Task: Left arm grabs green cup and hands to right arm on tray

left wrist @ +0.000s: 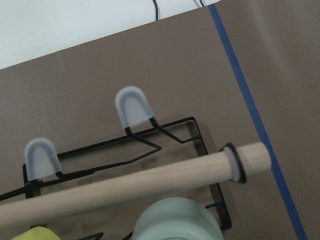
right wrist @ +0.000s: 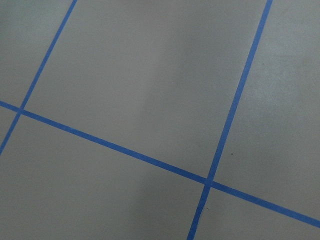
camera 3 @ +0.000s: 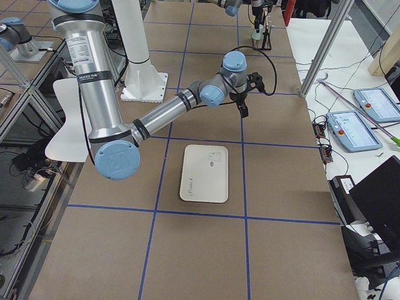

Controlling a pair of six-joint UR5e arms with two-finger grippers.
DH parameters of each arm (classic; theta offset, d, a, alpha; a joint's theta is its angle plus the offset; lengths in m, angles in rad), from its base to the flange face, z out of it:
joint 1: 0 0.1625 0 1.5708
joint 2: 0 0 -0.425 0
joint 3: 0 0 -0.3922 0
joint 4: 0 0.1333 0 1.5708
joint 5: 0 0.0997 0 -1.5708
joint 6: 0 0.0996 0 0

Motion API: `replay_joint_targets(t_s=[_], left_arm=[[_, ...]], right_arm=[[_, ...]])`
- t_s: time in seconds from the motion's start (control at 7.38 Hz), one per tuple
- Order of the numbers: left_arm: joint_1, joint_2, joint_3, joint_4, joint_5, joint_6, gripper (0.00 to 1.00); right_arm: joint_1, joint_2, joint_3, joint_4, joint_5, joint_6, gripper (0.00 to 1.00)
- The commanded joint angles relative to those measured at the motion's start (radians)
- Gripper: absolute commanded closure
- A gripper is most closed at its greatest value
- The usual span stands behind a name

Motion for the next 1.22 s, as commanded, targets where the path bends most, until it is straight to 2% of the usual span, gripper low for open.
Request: replay_joint_targets(t_s=[0.0,0.14,0.27,0.68,0.81,1.08], left_arm=[[0.0,0.006,-0.008,0.003,-0.005,0.002,0.67],[-0.001,0.006,-0.012,0.003,-0.006,0.002,0.8],[-0.001,0.007,-0.033,0.006,-0.008,0.004,0.83],[-0.02,0.009,-0.123,0.03,-0.043,0.005,0.85],[-0.068,0.009,-0.175,0.094,-0.085,0.008,0.87],[-0.101,0.036,-0.353,0.27,-0.084,0.01,0.88]], right_arm=[[0.0,0.0,0.0,0.0,0.0,0.0,0.0],[0.0,0.0,0.0,0.0,0.0,0.0,0.0],[0.0,0.0,0.001,0.0,0.0,0.0,0.0],[0.0,0.0,0.0,0.0,0.0,0.0,0.0],[0.0,0.0,0.0,0.0,0.0,0.0,0.0],[0.0,0.0,0.0,0.0,0.0,0.0,0.0]])
